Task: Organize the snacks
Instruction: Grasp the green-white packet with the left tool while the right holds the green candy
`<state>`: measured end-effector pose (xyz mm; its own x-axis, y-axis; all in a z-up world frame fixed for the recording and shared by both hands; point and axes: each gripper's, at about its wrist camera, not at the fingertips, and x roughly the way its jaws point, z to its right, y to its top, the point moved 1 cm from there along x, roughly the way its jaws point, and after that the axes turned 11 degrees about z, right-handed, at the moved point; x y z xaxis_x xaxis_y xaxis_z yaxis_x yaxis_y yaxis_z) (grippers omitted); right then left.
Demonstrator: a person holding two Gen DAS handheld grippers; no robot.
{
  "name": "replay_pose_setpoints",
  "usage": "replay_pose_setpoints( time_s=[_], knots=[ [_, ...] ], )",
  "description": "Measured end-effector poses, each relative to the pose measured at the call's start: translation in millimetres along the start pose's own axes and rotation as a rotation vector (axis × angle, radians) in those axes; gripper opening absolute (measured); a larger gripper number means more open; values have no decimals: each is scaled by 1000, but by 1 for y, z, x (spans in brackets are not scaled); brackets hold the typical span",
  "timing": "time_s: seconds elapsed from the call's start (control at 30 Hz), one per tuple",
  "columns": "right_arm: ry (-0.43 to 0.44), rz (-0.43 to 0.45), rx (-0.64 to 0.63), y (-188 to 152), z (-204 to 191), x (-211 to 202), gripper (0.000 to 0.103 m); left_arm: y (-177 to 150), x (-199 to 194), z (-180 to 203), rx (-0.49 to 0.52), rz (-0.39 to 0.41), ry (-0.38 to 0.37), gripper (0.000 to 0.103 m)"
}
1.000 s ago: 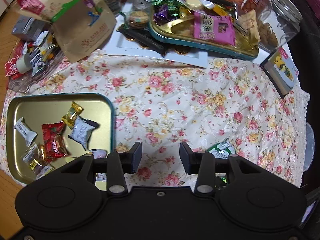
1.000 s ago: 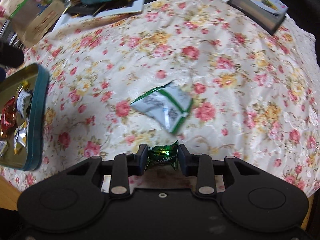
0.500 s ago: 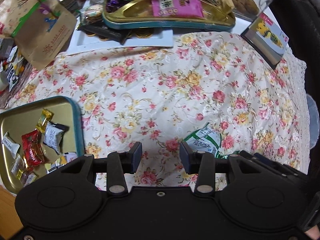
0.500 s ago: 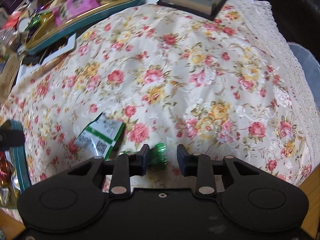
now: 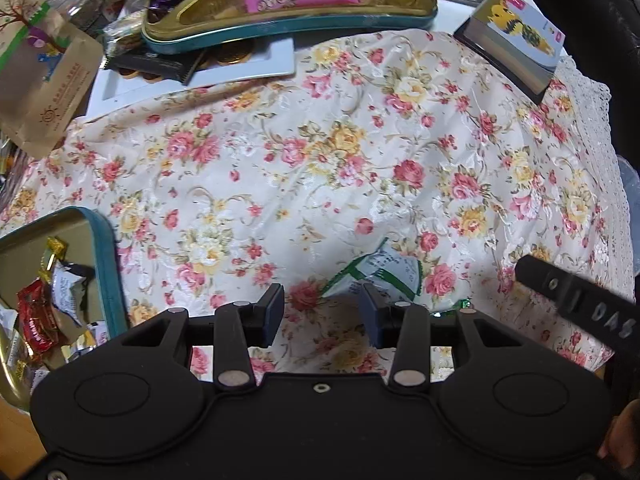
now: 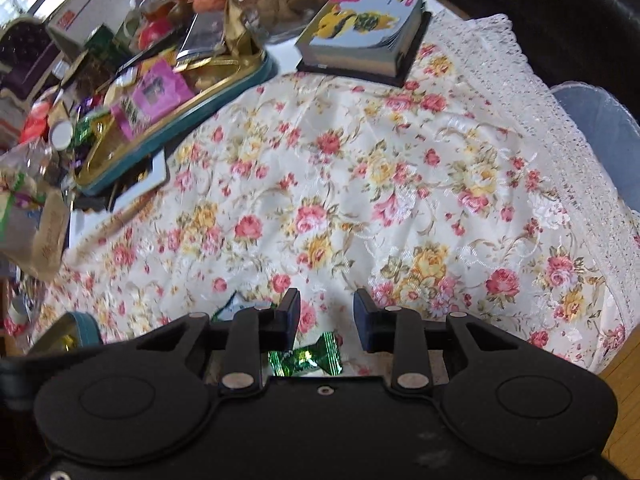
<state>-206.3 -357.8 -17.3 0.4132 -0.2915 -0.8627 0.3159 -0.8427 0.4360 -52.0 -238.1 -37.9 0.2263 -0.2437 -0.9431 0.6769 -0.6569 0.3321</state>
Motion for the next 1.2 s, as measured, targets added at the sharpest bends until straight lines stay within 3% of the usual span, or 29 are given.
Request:
replay_pose_setpoints(
  time_s=[0.4, 0.63, 0.7, 1.2],
  knots=[
    [38, 36, 101, 19, 13, -17, 33, -4, 14, 29, 25, 18, -79, 50],
    [46, 47, 118, 22, 15, -22, 33, -8, 25, 39, 80, 27, -46, 51],
    [50, 49, 123, 22, 16, -24, 33, -10, 29, 42, 93, 23, -35, 55],
    [57, 52, 131, 24, 17, -26, 33, -14, 44, 47, 96, 28, -27, 59]
  ],
)
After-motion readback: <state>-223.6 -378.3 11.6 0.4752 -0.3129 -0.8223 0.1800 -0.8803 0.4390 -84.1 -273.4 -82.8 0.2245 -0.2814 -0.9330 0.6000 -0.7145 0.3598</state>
